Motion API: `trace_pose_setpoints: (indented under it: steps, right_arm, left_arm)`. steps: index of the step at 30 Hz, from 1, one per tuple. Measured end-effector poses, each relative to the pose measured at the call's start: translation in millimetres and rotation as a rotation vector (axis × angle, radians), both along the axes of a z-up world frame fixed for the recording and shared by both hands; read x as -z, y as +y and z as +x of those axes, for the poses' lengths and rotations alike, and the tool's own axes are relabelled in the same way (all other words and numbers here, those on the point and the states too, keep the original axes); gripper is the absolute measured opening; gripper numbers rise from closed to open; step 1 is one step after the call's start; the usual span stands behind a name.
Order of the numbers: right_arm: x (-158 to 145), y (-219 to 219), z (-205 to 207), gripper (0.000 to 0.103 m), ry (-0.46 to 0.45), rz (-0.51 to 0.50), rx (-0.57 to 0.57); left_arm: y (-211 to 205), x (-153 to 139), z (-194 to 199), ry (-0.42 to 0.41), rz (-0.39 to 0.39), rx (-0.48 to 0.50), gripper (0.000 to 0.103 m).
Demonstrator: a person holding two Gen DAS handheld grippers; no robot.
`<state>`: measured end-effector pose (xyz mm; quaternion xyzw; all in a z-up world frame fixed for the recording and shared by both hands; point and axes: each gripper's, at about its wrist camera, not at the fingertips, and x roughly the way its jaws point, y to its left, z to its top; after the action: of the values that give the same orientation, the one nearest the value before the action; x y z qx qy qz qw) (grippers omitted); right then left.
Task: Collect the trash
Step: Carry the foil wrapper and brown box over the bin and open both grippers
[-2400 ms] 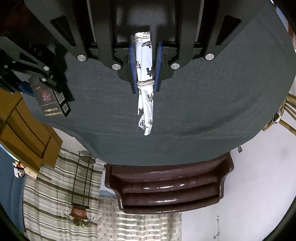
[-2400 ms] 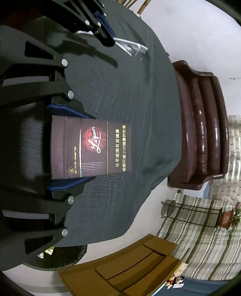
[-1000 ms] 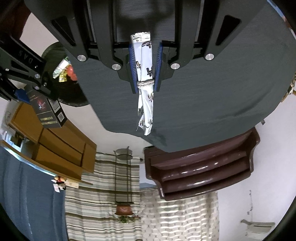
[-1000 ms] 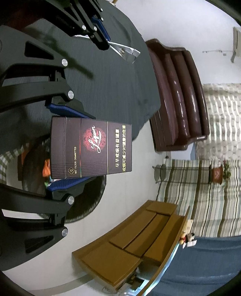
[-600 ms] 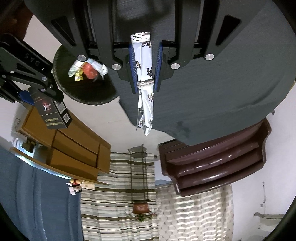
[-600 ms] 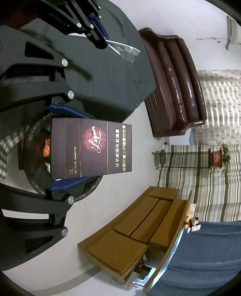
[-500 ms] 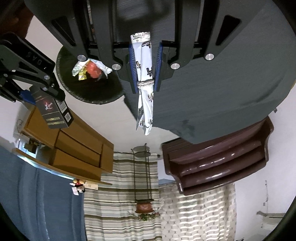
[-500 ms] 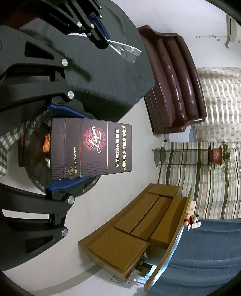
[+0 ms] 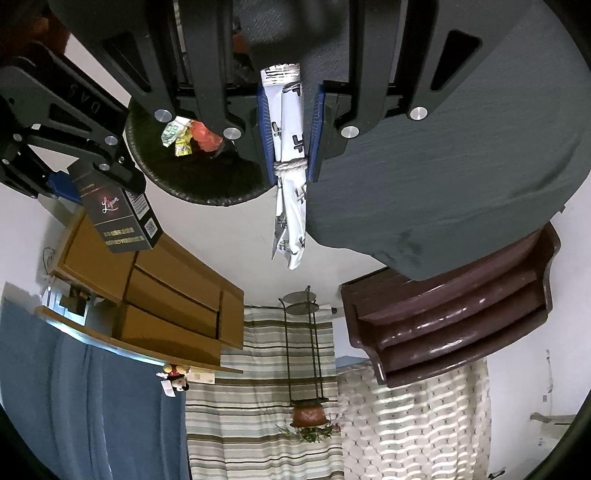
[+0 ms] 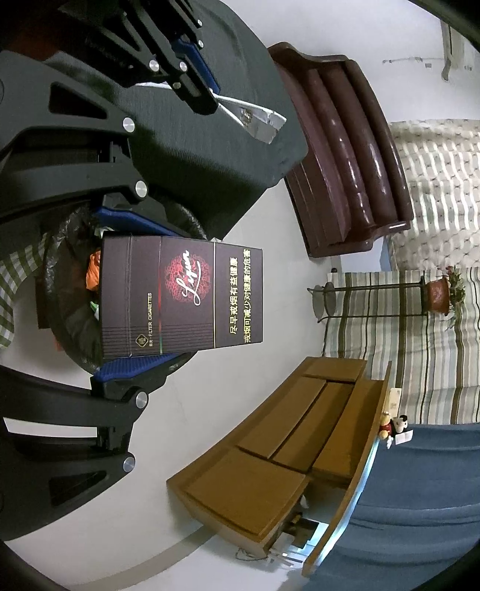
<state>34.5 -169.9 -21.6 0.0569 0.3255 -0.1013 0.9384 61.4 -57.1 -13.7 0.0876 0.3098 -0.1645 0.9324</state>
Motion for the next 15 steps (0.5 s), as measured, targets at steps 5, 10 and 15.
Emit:
trace_pose_setpoints:
  steps: [5,10,15]
  right_arm:
    - [4,-5,4,0.054,0.005,0.013,0.007]
    - [8,-13,10,0.054,0.009,0.026,0.015]
    - [12,-20,18,0.054,0.012,0.039,0.024]
  left_arm:
    - [-7,4,9,0.017,0.014,0.005,0.019]
    - [-18,10,17,0.032,0.029,0.011,0.019]
    - [-27,14,24,0.039,0.036,0.016,0.019]
